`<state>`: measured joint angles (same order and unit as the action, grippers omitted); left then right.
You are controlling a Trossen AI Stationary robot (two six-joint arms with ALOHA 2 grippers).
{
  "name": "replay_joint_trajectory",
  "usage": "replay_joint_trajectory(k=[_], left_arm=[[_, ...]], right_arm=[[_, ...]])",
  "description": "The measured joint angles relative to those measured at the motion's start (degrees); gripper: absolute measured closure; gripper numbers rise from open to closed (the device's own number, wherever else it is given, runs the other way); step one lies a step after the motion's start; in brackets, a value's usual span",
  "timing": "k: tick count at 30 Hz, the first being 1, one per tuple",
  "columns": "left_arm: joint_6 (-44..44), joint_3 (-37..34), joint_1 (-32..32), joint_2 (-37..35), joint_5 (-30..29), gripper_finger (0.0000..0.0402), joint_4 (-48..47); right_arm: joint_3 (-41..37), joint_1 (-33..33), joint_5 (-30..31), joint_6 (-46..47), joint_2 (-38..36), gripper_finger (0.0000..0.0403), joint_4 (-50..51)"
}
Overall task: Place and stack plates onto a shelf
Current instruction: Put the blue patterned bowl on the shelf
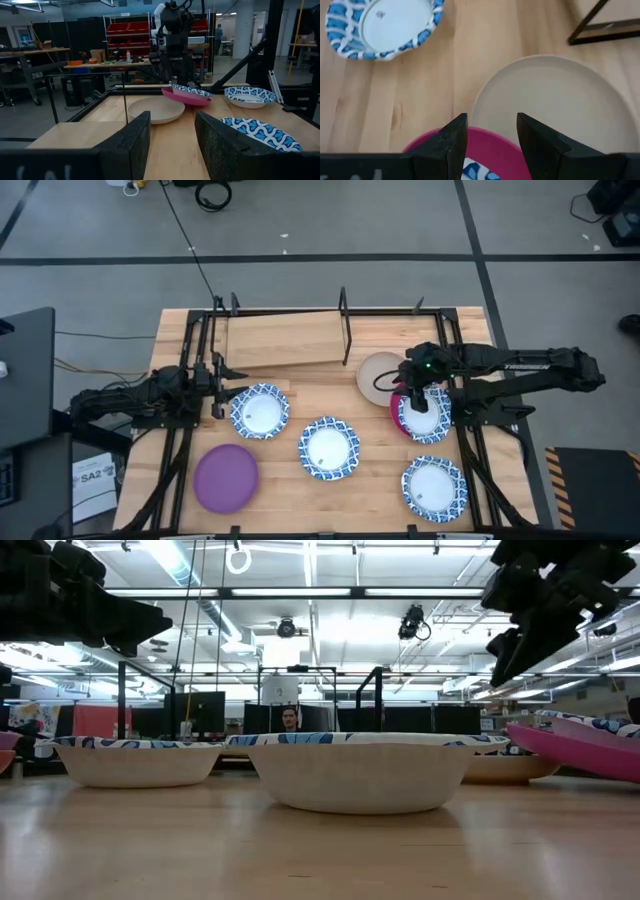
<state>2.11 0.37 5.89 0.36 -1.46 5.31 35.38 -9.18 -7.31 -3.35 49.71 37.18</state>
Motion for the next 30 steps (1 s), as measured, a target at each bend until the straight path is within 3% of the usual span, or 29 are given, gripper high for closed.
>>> replay_joint_trajectory(k=[9, 17, 24, 30], left_arm=[[0.0, 0.0, 0.0, 0.0, 0.0, 0.0239, 0.0], [0.0, 0.0, 0.0, 0.0, 0.0, 0.0239, 0.0], [0.0, 0.0, 0.0, 0.0, 0.0, 0.0239, 0.0], [0.0, 0.0, 0.0, 0.0, 0.0, 0.0239, 0.0]], right_arm=[[5.6, 1.3, -0.3, -2.6, 6.5, 0.0227, 1.8], [17.0, 1.3, 4.3, -5.9, 14.2, 0.0227, 20.3], [17.9, 1.3, 5.2, -9.3, 21.1, 0.0227, 29.1], [17.9, 1.3, 9.9, -14.8, 26.1, 0.0227, 30.7]])
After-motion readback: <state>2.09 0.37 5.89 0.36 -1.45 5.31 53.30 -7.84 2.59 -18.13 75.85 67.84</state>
